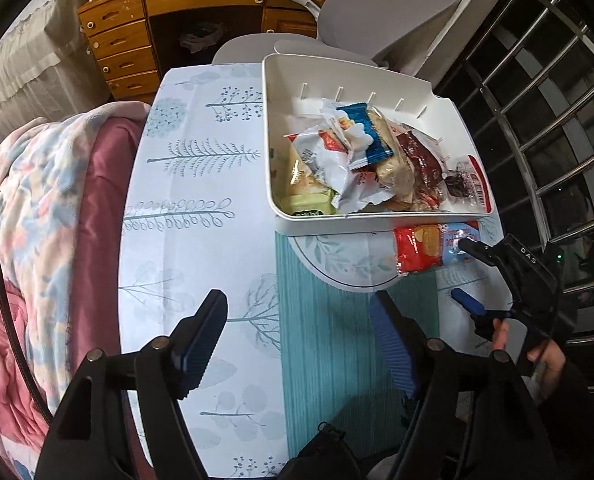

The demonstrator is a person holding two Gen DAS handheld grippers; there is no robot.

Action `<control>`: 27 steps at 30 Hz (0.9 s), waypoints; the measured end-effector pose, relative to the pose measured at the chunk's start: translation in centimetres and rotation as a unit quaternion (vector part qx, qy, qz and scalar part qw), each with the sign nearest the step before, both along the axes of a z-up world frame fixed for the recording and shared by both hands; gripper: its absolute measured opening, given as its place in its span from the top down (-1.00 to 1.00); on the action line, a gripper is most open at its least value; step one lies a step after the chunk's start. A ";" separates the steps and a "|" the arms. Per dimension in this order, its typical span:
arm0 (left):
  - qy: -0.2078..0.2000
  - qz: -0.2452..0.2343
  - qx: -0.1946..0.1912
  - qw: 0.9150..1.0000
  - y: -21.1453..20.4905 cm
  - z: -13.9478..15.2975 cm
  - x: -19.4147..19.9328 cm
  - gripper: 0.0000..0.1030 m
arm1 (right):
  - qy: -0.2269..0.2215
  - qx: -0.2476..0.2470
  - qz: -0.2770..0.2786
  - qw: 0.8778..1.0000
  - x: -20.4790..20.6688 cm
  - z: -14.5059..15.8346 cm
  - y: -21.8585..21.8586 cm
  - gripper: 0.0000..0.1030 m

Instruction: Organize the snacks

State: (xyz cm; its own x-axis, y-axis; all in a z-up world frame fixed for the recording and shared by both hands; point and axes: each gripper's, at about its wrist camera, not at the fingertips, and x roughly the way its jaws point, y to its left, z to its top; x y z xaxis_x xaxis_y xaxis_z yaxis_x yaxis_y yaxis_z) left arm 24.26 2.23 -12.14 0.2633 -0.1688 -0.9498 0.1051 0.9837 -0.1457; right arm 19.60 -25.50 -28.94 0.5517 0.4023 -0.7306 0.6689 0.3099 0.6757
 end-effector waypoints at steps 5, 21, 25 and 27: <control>0.007 0.012 0.009 1.000 0.8 -0.3 0.4 -0.40 | -0.011 0.004 -0.024 1.000 0.2 -1.2 -0.6 -0.58; 0.018 0.026 0.027 0.999 0.3 -0.9 0.6 -0.40 | -0.039 -0.010 -0.043 0.998 1.6 -2.0 -2.3 -0.29; 0.018 0.025 0.027 0.999 0.3 -0.8 0.6 -0.40 | -0.024 -0.004 -0.050 0.998 1.1 -2.3 -2.7 0.02; 0.018 0.023 0.026 0.999 0.1 -0.9 0.6 -0.40 | -0.023 0.003 -0.052 0.998 0.9 -2.4 -2.9 0.10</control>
